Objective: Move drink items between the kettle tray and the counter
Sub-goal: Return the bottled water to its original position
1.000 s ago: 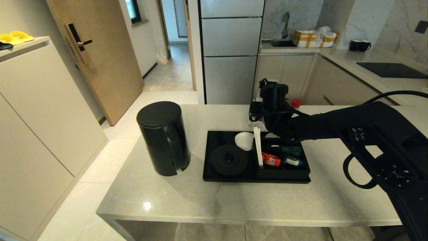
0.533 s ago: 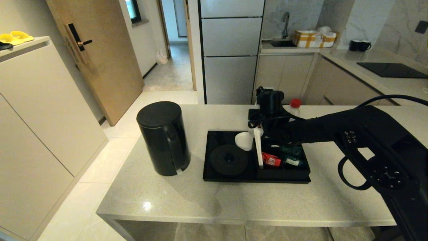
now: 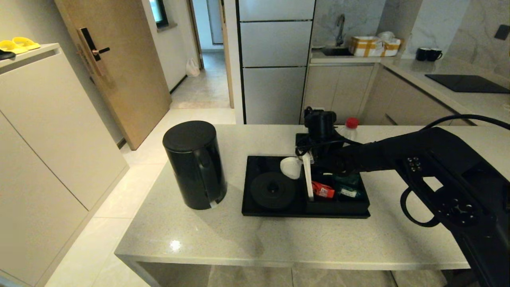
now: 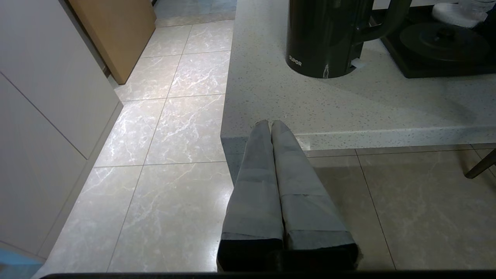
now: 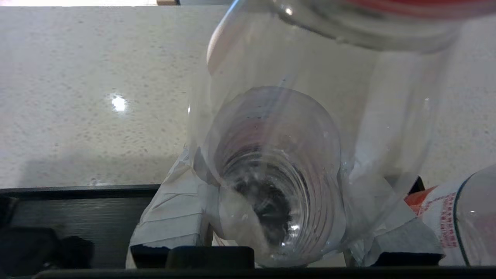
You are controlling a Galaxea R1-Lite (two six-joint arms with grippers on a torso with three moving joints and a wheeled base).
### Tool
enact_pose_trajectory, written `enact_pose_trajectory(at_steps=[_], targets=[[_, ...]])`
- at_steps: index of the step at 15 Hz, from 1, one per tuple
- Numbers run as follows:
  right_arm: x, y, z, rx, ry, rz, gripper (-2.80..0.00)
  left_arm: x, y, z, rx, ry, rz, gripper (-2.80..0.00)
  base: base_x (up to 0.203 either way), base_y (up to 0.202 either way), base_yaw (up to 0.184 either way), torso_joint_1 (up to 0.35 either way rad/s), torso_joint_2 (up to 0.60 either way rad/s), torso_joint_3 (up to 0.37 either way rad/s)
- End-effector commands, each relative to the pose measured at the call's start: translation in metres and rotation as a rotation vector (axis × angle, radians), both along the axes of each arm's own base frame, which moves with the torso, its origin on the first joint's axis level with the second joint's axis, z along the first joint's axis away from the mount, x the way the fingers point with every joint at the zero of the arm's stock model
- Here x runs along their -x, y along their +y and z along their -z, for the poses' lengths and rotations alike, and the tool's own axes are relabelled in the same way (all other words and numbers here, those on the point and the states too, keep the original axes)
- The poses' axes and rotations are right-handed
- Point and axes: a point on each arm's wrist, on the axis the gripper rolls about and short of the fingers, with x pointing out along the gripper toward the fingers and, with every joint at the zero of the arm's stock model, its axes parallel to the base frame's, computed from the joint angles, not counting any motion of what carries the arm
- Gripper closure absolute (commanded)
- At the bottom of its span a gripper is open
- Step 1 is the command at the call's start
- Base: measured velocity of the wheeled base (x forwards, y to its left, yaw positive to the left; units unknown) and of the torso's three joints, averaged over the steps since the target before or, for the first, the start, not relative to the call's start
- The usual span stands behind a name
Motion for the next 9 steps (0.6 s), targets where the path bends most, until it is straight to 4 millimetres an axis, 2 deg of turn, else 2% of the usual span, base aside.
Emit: enact_pose_trajectory(at_steps=[1,4,9], targets=[[-0.001,0.001,0.005,0.006,0.010,0.002,0.00,0.000,0.000,0.000,0.000,0.001,-0.001,0.00,0.000,0.000,0.000,0.000,0.00,0.000],[-0.003,0.002,0.014,0.017,0.037,0.002,0.00,0.000,0.000,0.000,0.000,0.000,-0.001,0.00,0.000,0.000,0.000,0.000,0.00,0.000],[0.000,0.000,0.001,0.004,0.014,0.003,0.00,0.000,0.000,0.000,0.000,0.000,-0.001,0.00,0.000,0.000,0.000,0.000,0.00,0.000]])
